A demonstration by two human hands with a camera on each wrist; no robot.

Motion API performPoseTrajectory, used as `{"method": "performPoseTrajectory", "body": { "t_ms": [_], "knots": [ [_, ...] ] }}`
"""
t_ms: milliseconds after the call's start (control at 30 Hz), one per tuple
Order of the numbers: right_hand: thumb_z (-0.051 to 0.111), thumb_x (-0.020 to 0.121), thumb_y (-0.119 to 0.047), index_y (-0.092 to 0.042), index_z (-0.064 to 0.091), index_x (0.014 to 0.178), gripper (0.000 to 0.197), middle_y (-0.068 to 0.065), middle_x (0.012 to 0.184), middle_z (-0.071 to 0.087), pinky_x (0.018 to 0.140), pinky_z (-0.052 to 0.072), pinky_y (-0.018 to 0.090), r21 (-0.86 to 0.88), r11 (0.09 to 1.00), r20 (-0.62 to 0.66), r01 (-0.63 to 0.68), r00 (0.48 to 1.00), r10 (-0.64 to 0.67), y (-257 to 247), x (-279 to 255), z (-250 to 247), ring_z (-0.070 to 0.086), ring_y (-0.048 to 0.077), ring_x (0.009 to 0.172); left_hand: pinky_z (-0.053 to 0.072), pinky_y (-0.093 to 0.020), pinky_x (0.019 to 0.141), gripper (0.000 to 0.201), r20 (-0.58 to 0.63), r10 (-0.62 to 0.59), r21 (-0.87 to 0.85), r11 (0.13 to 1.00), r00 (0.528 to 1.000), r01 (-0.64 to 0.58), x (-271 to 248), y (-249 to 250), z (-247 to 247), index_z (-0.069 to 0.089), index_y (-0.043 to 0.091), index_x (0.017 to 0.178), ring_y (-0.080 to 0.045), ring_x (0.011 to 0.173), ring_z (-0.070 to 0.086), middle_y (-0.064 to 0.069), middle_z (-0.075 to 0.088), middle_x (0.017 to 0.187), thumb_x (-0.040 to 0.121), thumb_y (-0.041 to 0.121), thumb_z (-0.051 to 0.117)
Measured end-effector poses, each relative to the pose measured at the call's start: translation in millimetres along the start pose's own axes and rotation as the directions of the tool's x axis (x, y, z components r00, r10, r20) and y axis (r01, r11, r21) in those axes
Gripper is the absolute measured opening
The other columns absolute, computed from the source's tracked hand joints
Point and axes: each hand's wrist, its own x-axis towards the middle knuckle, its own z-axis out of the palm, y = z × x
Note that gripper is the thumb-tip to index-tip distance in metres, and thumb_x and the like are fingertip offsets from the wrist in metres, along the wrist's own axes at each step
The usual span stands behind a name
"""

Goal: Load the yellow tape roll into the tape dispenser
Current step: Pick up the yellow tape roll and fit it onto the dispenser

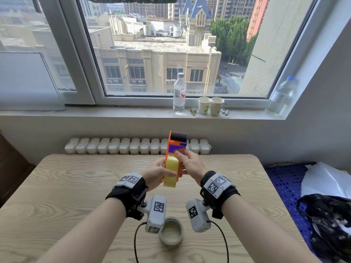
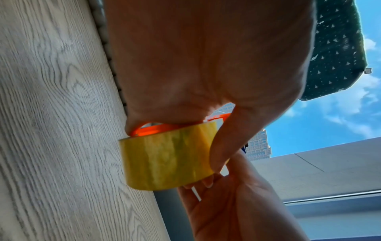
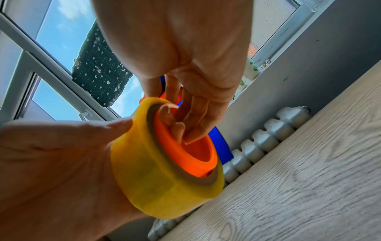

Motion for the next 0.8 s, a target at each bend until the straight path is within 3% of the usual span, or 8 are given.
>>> {"method": "performPoseTrajectory", "body": {
  "t_ms": [233, 367, 433, 533, 633, 800],
  "knots": [
    [0.047, 0.096, -0.018, -0.016, 0.057, 0.123, 0.028, 0.006, 0.089, 0.062, 0.061, 0.054, 0.022, -0.001, 0.999, 0.141, 0.045, 0.989, -0.044, -7.8, -6.9, -4.5, 0.061, 0.013, 0.075, 0.054, -0.024, 0.073, 0.037, -0.015, 0.046, -0.018, 0.999, 0.999, -0.046, 1.2, 1.0, -1.7, 0.047, 0.004, 0.126, -0.018, 0.092, 0.066, -0.012, 0.064, 0.106, 0.089, 0.002, 0.052],
    [0.043, 0.098, -0.019, -0.018, 0.058, 0.123, 0.029, 0.008, 0.104, 0.063, 0.071, 0.054, 0.026, 0.003, 0.999, 0.194, 0.035, 0.980, -0.035, -8.5, -8.8, -5.6, 0.061, 0.014, 0.083, 0.055, -0.030, 0.076, 0.038, -0.082, 0.020, -0.010, 1.000, 0.996, -0.021, 4.4, 0.6, -3.4, 0.048, 0.001, 0.127, -0.022, 0.095, 0.064, -0.018, 0.062, 0.114, 0.095, 0.022, 0.045],
    [0.042, 0.098, -0.019, -0.019, 0.057, 0.124, 0.030, 0.005, 0.101, 0.063, 0.075, 0.052, 0.028, 0.009, 1.000, 0.197, 0.022, 0.980, -0.023, -8.9, -9.0, -6.3, 0.060, 0.013, 0.082, 0.053, -0.033, 0.079, 0.038, -0.107, 0.001, -0.011, 1.000, 0.994, -0.002, 4.1, 2.0, -2.5, 0.051, 0.003, 0.124, -0.023, 0.095, 0.063, -0.017, 0.062, 0.112, 0.095, 0.026, 0.046],
    [0.041, 0.098, -0.014, -0.017, 0.054, 0.126, 0.031, 0.011, 0.105, 0.061, 0.077, 0.054, 0.029, 0.016, 1.000, 0.194, 0.027, 0.980, -0.030, -8.5, -8.1, -7.7, 0.060, 0.017, 0.088, 0.050, -0.036, 0.083, 0.035, -0.065, 0.009, 0.015, 1.000, 0.998, -0.008, 3.2, 3.9, -3.4, 0.052, 0.002, 0.121, -0.024, 0.096, 0.062, -0.017, 0.062, 0.109, 0.087, 0.009, 0.058],
    [0.042, 0.098, -0.014, -0.012, 0.051, 0.129, 0.033, 0.011, 0.102, 0.062, 0.069, 0.055, 0.024, 0.007, 0.999, 0.171, 0.041, 0.984, -0.041, -8.6, -7.0, -7.2, 0.062, 0.015, 0.082, 0.051, -0.034, 0.085, 0.044, -0.034, 0.018, 0.052, 0.999, 0.999, -0.016, 2.6, 5.0, -6.1, 0.049, 0.001, 0.121, -0.025, 0.098, 0.062, -0.016, 0.062, 0.107, 0.080, -0.015, 0.055],
    [0.046, 0.096, -0.014, -0.016, 0.050, 0.131, 0.035, 0.010, 0.101, 0.062, 0.073, 0.056, 0.026, 0.029, 0.999, 0.185, 0.025, 0.982, -0.030, -8.9, -5.6, -7.8, 0.062, 0.014, 0.083, 0.053, -0.024, 0.074, 0.032, 0.004, 0.062, 0.036, 0.997, 0.998, -0.062, 2.4, 4.7, -4.0, 0.051, 0.005, 0.120, -0.020, 0.095, 0.065, -0.011, 0.064, 0.105, 0.088, 0.000, 0.053]
  ]
}}
